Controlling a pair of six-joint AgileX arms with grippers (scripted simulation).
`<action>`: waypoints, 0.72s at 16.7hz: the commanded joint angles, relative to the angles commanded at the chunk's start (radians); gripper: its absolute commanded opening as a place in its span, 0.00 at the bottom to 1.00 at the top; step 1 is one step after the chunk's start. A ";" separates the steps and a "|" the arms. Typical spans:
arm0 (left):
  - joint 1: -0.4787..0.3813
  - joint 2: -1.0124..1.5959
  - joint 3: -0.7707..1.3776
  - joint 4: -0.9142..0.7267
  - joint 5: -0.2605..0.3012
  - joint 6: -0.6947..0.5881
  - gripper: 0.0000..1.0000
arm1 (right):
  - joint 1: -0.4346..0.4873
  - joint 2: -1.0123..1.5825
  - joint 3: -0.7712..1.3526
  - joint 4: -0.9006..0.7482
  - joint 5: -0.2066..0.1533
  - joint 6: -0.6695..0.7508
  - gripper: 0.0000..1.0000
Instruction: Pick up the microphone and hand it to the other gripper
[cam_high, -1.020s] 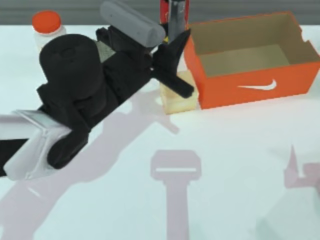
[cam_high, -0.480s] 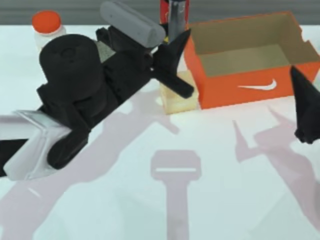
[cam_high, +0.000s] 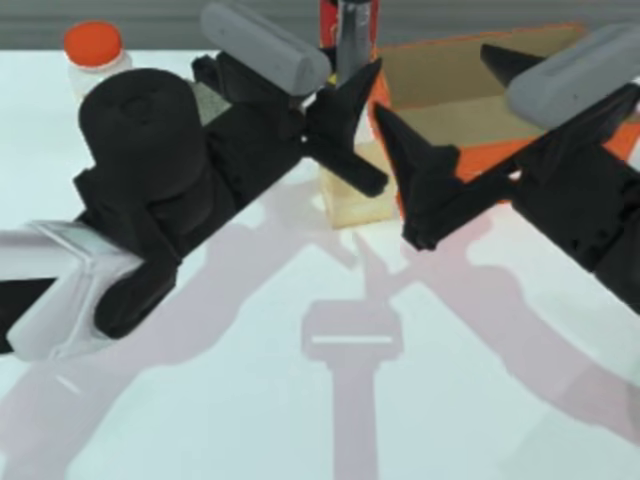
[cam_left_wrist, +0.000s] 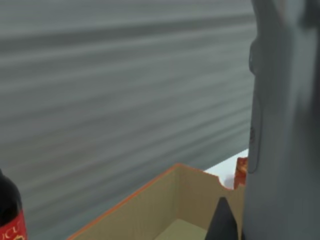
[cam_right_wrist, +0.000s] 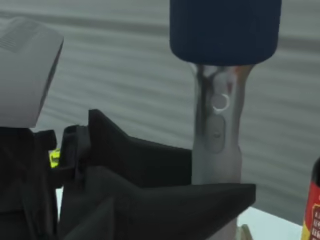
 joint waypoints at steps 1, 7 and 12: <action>0.000 0.000 0.000 0.000 0.000 0.000 0.00 | 0.012 0.019 0.011 0.010 0.001 0.001 1.00; 0.000 0.000 0.000 0.000 0.000 0.000 0.00 | 0.014 0.026 0.014 0.013 0.001 0.001 1.00; 0.000 0.000 0.000 0.000 0.000 0.000 0.00 | 0.008 0.195 0.159 0.044 -0.005 0.002 1.00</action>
